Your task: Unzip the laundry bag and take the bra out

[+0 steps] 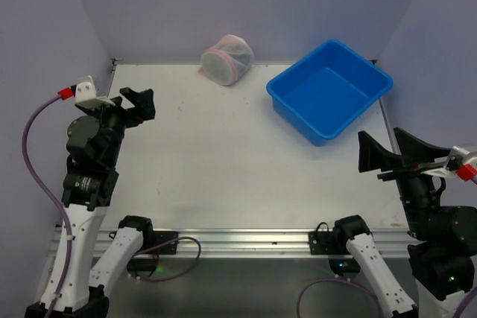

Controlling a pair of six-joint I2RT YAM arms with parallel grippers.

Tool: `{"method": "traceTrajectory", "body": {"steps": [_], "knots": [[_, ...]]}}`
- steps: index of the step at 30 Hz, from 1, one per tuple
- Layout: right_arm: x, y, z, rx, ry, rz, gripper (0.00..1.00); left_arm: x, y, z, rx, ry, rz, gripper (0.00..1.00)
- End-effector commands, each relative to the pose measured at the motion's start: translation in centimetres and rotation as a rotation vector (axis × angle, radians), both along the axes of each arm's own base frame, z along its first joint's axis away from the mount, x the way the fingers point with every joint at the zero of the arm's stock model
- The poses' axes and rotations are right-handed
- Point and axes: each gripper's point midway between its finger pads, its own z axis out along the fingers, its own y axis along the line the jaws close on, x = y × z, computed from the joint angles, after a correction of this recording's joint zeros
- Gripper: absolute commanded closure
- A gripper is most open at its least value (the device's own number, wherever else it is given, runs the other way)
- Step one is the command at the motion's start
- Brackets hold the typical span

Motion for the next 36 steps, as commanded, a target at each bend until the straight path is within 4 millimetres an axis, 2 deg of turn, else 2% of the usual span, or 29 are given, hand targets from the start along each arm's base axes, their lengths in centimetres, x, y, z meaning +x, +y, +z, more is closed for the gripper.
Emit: {"method": "traceTrajectory", "body": {"steps": [1, 3, 4, 6, 7, 9, 10, 11, 12, 13, 14, 15, 17, 18, 19, 20, 21, 23, 24, 26, 27, 28, 29, 30, 31, 32, 33, 36], "knots": [[0.3, 0.3, 0.0, 0.017, -0.008, 0.013, 0.01, 2.9, -2.1, -0.5, -0.068, 0.014, -0.078, 0.00], [0.9, 0.7, -0.9, 0.018, 0.029, 0.025, 0.01, 4.3, -2.9, -1.2, -0.114, 0.043, -0.104, 0.00], [1.2, 0.8, -1.4, 0.012, 0.053, 0.030, 0.01, 5.8, -3.5, -2.0, -0.131, 0.069, -0.119, 0.00], [1.6, 1.4, -2.2, 0.014, 0.083, 0.053, 0.01, 7.5, -4.6, -2.9, -0.187, 0.106, -0.152, 0.00], [1.7, 1.5, -2.5, 0.013, 0.095, 0.058, 0.01, 9.4, -5.3, -4.4, -0.204, 0.145, -0.168, 0.00], [2.2, 1.9, -3.3, 0.013, 0.119, 0.074, 0.01, 11.3, -6.4, -4.5, -0.251, 0.162, -0.179, 0.00], [2.3, 2.0, -3.5, 0.011, 0.125, 0.077, 0.01, 13.5, -6.9, -6.3, -0.260, 0.202, -0.165, 0.00], [2.6, 2.1, -3.9, 0.009, 0.140, 0.077, 0.01, 14.6, -7.5, -5.2, -0.268, 0.180, -0.168, 0.00], [2.9, 2.1, -4.2, 0.006, 0.149, 0.074, 0.01, 16.5, -8.7, -7.5, -0.258, 0.233, -0.147, 0.00], [3.1, 2.2, -4.5, 0.004, 0.159, 0.073, 0.01, 17.9, -9.6, -6.9, -0.256, 0.201, -0.149, 0.00], [3.4, 2.3, -4.9, -0.001, 0.171, 0.073, 0.01, 19.0, -10.9, -4.9, -0.257, 0.160, -0.168, 0.00], [3.7, 2.3, -5.2, -0.004, 0.183, 0.069, 0.01, 21.2, -11.8, -7.3, -0.245, 0.208, -0.159, 0.00], [4.1, 2.4, -5.8, -0.010, 0.205, 0.070, 0.01, 23.3, -13.1, -7.7, -0.254, 0.212, -0.156, 0.00], [4.5, 2.5, -6.2, -0.010, 0.219, 0.071, 0.01, 24.7, -13.6, -6.2, -0.263, 0.179, -0.157, 0.00], [4.8, 2.8, -6.8, -0.012, 0.233, 0.078, 0.01, 26.5, -14.1, -8.8, -0.254, 0.218, -0.130, 0.00], [5.0, 3.0, -7.0, -0.013, 0.239, 0.086, 0.01, 27.4, -14.7, -9.0, -0.254, 0.215, -0.129, 0.00], [5.3, 3.2, -7.3, -0.014, 0.252, 0.094, 0.01, 29.3, -15.3, -10.0, -0.255, 0.217, -0.116, 0.00], [5.8, 3.4, -8.0, -0.013, 0.266, 0.097, 0.01, 30.9, -16.3, -10.7, -0.252, 0.205, -0.109, 0.00], [6.1, 3.6, -8.2, -0.008, 0.274, 0.105, 0.01, 32.7, -16.7, -11.6, -0.247, 0.202, -0.092, 0.00], [6.4, 4.4, -8.9, -0.015, 0.292, 0.144, 0.01, 34.3, -17.4, -12.5, -0.243, 0.198, -0.085, 0.00], [6.5, 4.7, -9.1, -0.017, 0.298, 0.153, 0.01, 35.6, -17.6, -15.3, -0.223, 0.229, -0.070, 0.00], [6.9, 4.9, -9.5, -0.018, 0.312, 0.158, 0.01, 36.5, -17.9, -14.2, -0.225, 0.196, -0.068, 0.01], [7.1, 5.0, -9.7, -0.017, 0.320, 0.161, 0.01, 37.2, -18.0, -14.6, -0.218, 0.192, -0.058, 0.01], [7.3, 5.1, -10.0, -0.016, 0.332, 0.163, 0.01, 38.1, -18.0, -17.1, -0.199, 0.216, -0.038, 0.02], [7.6, 5.2, -10.4, -0.018, 0.349, 0.164, 0.01, 38.7, -18.2, -16.7, -0.198, 0.198, -0.035, 0.04], [7.8, 5.3, -10.6, -0.018, 0.357, 0.165, 0.01, 39.2, -18.2, -17.2, -0.191, 0.196, -0.026, 0.05], [7.9, 5.3, -10.8, -0.018, 0.365, 0.164, 0.01, 39.7, -18.1, -19.1, -0.174, 0.210, -0.015, 0.07], [8.3, 5.3, -11.5, -0.019, 0.396, 0.158, 0.01, 40.4, -18.4, -20.8, -0.156, 0.207, -0.016, 0.17]]}}
